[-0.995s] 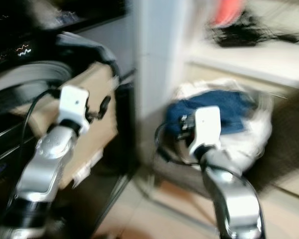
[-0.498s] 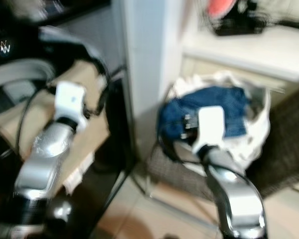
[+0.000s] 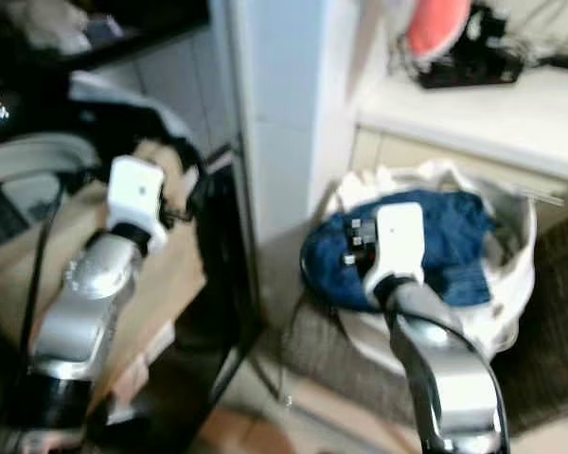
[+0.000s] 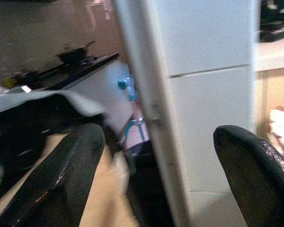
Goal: Clothes washing
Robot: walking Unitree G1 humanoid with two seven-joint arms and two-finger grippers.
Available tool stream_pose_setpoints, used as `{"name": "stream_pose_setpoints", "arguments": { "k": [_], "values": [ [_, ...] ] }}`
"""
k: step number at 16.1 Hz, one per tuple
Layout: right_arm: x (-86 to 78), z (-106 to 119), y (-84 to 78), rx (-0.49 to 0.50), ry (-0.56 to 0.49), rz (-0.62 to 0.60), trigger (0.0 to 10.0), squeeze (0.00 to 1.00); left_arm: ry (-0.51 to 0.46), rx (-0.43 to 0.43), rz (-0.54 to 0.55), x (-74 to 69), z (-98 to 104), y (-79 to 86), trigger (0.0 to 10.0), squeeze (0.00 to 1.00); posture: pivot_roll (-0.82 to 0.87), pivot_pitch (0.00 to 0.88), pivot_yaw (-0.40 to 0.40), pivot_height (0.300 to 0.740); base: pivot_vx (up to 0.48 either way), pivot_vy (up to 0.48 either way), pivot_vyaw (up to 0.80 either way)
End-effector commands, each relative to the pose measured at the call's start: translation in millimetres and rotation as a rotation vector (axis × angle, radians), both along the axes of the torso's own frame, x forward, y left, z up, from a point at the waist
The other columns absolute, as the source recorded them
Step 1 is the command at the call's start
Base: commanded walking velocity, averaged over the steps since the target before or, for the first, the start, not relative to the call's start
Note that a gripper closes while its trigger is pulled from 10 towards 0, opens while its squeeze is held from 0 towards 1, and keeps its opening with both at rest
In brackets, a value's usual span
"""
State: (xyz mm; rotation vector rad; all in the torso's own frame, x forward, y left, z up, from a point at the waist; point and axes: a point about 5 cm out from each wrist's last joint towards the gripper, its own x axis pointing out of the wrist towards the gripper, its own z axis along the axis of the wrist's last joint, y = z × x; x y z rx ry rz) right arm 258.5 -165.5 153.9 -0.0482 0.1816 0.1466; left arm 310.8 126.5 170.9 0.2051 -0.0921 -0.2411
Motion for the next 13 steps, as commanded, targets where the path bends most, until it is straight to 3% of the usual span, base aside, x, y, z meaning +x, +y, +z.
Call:
{"name": "stream_pose_setpoints", "arguments": {
  "k": [1, 5, 13],
  "values": [
    [0.2, 5.0, -3.1, -0.002, -0.023, -0.011, 10.0, 0.0, -0.014, 0.004, -0.015, 0.3, 4.4, -3.3, 10.0, 0.0, -0.06, 0.0, 0.032, 0.74, 0.315, 0.0, 0.0],
    [-0.3, 4.9, -3.5, -0.006, -0.023, -0.013, 10.0, 0.0, -0.016, 0.005, -0.018, 0.2, 4.7, -3.6, 10.0, 0.0, -0.07, 0.0, 0.034, 0.74, 0.293, 0.0, 0.0],
    [4.8, 6.0, -12.8, -0.016, -0.019, -0.04, 10.0, 0.0, 0.031, 0.022, 0.004, -0.7, -3.2, 0.3, 10.0, 0.0, -0.06, 0.0, 0.03, 0.74, 0.0, 0.0, 0.0]
  ]
}}
